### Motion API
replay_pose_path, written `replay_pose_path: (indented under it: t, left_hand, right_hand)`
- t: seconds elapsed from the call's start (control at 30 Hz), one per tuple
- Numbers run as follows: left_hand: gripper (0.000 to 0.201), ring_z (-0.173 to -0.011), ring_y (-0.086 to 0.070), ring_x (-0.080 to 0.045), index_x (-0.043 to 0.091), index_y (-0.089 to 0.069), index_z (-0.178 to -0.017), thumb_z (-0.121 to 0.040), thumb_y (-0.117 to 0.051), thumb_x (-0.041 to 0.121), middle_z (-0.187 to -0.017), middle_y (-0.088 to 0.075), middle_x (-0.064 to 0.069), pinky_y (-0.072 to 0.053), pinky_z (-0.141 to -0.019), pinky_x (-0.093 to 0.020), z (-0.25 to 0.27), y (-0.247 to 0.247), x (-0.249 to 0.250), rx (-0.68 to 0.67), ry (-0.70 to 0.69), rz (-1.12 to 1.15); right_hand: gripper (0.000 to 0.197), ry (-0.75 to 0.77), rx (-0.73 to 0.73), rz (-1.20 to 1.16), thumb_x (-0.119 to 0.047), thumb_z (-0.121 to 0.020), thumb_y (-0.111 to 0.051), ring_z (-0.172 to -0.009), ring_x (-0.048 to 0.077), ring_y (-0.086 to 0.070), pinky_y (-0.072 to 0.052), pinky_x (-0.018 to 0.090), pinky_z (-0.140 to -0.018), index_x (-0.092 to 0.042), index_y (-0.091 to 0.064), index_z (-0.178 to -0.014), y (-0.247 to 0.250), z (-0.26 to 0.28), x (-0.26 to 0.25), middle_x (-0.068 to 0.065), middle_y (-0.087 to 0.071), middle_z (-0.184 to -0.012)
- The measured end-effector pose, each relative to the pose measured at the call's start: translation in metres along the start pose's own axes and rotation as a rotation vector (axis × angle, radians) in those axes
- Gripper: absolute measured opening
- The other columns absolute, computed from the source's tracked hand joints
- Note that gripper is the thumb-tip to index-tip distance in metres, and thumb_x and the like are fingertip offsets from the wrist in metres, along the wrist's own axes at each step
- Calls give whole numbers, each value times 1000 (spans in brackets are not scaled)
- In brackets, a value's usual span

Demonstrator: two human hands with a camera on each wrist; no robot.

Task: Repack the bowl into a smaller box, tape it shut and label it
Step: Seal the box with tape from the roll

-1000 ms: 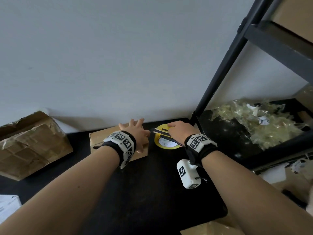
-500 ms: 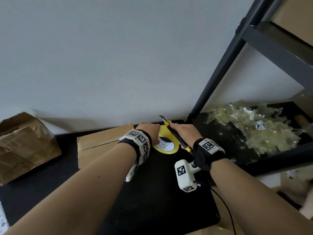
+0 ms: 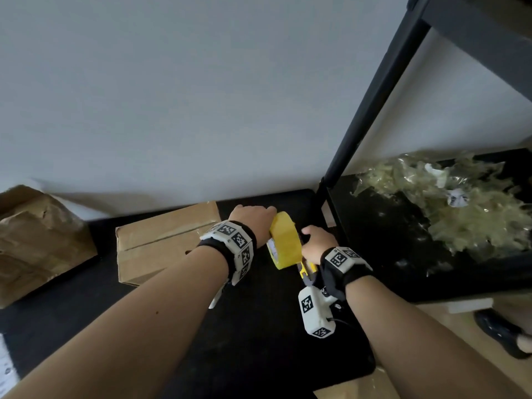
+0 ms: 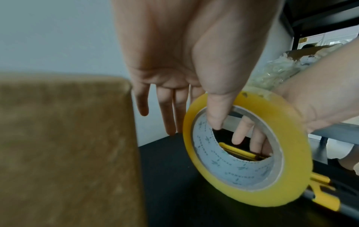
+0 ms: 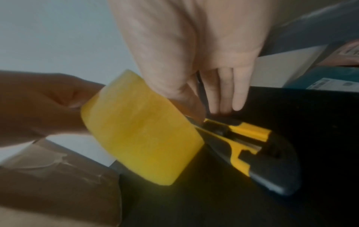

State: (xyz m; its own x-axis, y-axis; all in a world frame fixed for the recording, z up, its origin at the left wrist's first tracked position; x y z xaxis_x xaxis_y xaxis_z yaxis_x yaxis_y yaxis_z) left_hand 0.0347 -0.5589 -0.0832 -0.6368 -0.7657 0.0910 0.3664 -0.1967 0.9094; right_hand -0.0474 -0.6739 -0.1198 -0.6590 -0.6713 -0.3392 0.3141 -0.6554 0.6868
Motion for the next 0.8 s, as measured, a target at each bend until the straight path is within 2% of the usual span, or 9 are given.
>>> replay_pose_path:
  t: [0.13,0.27,0.37,0.4,0.47,0.53,0.6,0.7,0.8]
  left_hand:
    - [34,-112,-57,-22,21,-44,-128,-94,-48,25,-119,-61,-2,-37,-97,-37,0,2,-1,-13,13,-20]
    - [52,-123,-49,-21,22,-37,-139,-91,-54,28,-131,-54,-2,-32,-105,-38,10,14,-3,21,11,-10]
    - [56,-127,-45,-21,25,-38,-140,-88,-56,35,-137,-49,0,-29,-108,-39,25,34,-14,97,3,56]
    - [58,-127,-44,-21,26,-39,-140,-87,-57,38,-138,-48,0,-28,-108,-40,32,40,-22,117,12,78]
    - [64,-128,-41,-21,29,-39,-139,-82,-61,45,-140,-45,1,-27,-110,-44,47,44,-44,113,58,115]
    - [74,-131,-38,-22,32,-39,-139,-74,-68,51,-142,-41,2,-26,-110,-46,65,40,-69,65,129,150]
    - [86,-133,-36,-23,35,-35,-141,-66,-75,51,-145,-37,3,-28,-109,-47,83,30,-89,8,187,184]
    - [101,-134,-33,-23,40,-21,-145,-63,-79,45,-147,-31,4,-30,-108,-48,104,18,-103,-14,202,195]
    - [107,-135,-32,-24,37,-14,-148,-64,-78,48,-148,-30,4,-29,-109,-49,117,13,-115,11,245,149]
  right_hand:
    - [46,103,42,68,-8,-95,-44,-127,26,-48,-39,32,-104,-17,-43,-140,10,1,-15,7,-49,-140]
    - [34,212,181,-126,-9,-98,-39,-123,25,-52,-40,33,-102,-14,-60,-124,37,8,-39,5,-59,-130]
    - [30,236,203,-200,-29,-99,-39,-115,29,-56,-43,35,-96,-15,-61,-114,46,19,-58,9,-63,-119]
    - [36,235,190,-185,-39,-97,-42,-117,28,-55,-41,33,-95,-16,-58,-120,46,23,-63,8,-61,-122]
    - [66,220,128,-116,-53,-86,-57,-126,26,-48,-38,33,-99,-17,-41,-140,39,31,-70,6,-51,-136]
    - [92,209,70,22,-47,-77,-71,-132,27,-42,-38,35,-103,-17,-22,-149,26,37,-74,7,-42,-145]
    - [98,187,77,130,-37,-76,-74,-132,29,-43,-39,36,-103,-15,-14,-150,18,41,-76,9,-41,-146]
    - [93,173,85,127,-24,-76,-73,-131,29,-44,-41,34,-100,-14,-18,-149,12,49,-80,10,-43,-143]
    - [90,245,107,119,-20,-73,-75,-129,27,-45,-41,32,-100,-17,-25,-148,9,59,-97,7,-46,-142]
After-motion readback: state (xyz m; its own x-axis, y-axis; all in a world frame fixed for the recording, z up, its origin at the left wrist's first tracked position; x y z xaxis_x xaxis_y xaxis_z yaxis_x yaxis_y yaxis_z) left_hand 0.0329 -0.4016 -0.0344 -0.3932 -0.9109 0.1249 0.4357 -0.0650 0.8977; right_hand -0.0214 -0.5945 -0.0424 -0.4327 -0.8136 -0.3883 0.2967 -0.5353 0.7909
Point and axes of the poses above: each hand's wrist, its own z-axis away from the middle knuckle, its own y-axis out of the back of the hand, x = y × z, the point moved 8 cm from there along -z, towards the middle knuckle
